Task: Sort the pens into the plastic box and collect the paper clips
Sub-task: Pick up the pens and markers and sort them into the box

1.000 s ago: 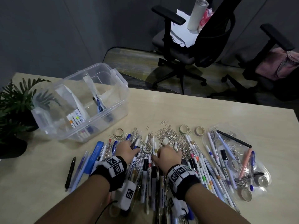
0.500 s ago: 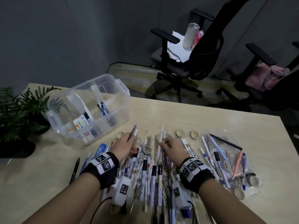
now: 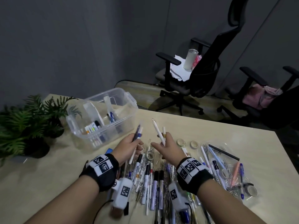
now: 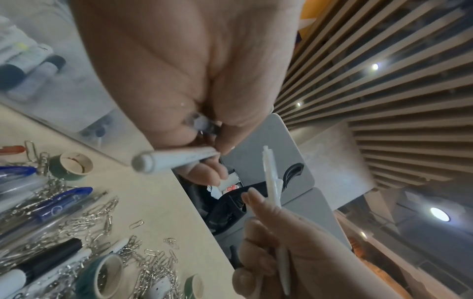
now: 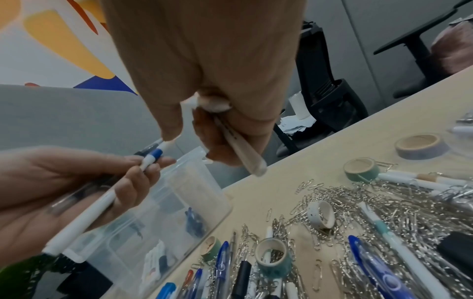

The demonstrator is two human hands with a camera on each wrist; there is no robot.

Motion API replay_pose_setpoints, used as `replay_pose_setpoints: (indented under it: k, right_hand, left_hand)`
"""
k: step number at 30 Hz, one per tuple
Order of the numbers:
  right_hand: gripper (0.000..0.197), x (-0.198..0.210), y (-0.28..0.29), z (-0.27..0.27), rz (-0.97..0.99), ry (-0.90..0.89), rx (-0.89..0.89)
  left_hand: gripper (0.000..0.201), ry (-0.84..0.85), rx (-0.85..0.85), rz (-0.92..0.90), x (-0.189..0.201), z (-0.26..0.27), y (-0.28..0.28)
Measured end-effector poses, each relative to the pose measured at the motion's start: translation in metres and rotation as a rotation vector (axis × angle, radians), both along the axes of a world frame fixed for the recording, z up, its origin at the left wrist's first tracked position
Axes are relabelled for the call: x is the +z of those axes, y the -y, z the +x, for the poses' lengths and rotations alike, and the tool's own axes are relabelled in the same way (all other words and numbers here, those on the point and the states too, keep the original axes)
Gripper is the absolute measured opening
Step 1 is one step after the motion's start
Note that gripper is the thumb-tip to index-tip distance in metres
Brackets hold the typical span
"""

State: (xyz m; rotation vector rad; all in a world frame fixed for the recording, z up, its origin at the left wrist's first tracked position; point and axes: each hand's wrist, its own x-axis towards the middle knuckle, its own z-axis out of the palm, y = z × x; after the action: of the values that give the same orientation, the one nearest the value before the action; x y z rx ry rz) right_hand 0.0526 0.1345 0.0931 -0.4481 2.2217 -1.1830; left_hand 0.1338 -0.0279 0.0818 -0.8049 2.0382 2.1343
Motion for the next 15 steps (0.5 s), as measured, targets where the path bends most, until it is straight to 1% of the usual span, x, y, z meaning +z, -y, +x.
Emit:
replay_pose_setpoints:
  k: [2,3,5,7,9,11,13,15]
  right_hand:
    - [0.031,0.002,0.004,0.002,0.011,-0.052,-0.004]
    - [0.029,0.001,0.005,0.003,0.014,-0.050,-0.009]
    - [0.030,0.002,0.009,0.007,-0.030,0.048,-0.029]
    - [0.024,0.005,0.013,0.009,-0.069,0.104,-0.005]
    - [0.016,0.008,0.017,0.010,-0.038,0.062,0.056]
    - [0.016,0.011,0.025,0.011,-0.045,0.042,0.080]
    - [0.017,0.014,0.037,0.011,-0.113,0.073,0.063]
    - [0.016,0.015,0.052,0.012,-0.208,0.131,0.041]
  left_hand:
    - [0.017,-0.027,0.053,-0.013,0.002,0.002,0.001]
    - [0.016,-0.046,0.066,-0.016,0.005,0.003,0.001]
    - [0.010,-0.076,0.092,0.018,0.009,0.004,0.002]
    - [0.008,-0.079,0.137,0.034,0.014,0.006,0.004]
    - [0.010,-0.068,0.171,-0.023,0.019,0.010,0.010]
    - [0.014,-0.067,0.165,-0.157,0.023,0.016,0.020]
    - [0.013,-0.076,0.172,-0.254,0.028,0.021,0.032]
    - [0.010,-0.089,0.215,-0.258,0.032,0.025,0.047]
